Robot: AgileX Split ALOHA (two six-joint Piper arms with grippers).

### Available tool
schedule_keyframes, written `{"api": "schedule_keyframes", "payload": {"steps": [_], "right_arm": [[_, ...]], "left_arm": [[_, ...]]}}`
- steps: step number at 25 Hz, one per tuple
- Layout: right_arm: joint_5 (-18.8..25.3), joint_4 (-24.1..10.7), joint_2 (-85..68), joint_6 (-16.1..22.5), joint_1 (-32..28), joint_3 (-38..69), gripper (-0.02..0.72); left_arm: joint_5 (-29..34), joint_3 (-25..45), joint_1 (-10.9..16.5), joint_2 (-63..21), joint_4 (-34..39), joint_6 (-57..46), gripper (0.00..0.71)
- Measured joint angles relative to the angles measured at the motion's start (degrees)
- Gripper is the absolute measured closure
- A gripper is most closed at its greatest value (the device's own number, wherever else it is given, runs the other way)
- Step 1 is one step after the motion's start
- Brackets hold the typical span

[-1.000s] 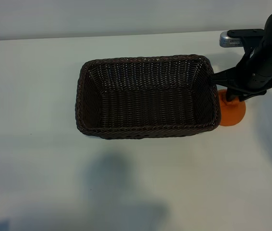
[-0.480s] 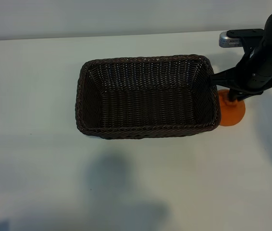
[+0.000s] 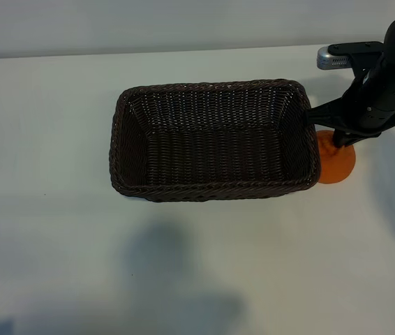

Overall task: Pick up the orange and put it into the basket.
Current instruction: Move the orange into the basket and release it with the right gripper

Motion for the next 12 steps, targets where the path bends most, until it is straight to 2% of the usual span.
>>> {"api": "schedule_keyframes", "payload": {"steps": [8, 12], "right_arm": [[0.17, -0.11, -0.27, -0.43, 0.0, 0.0, 0.654], [0.44, -1.56, -2.17, -0.43, 0.0, -0.07, 0.654]], "left_arm": [[0.0, 0.0, 0.0, 0.0, 0.0, 0.0, 0.139], [0.0, 0.0, 0.0, 0.0, 0.0, 0.0, 0.139]]}}
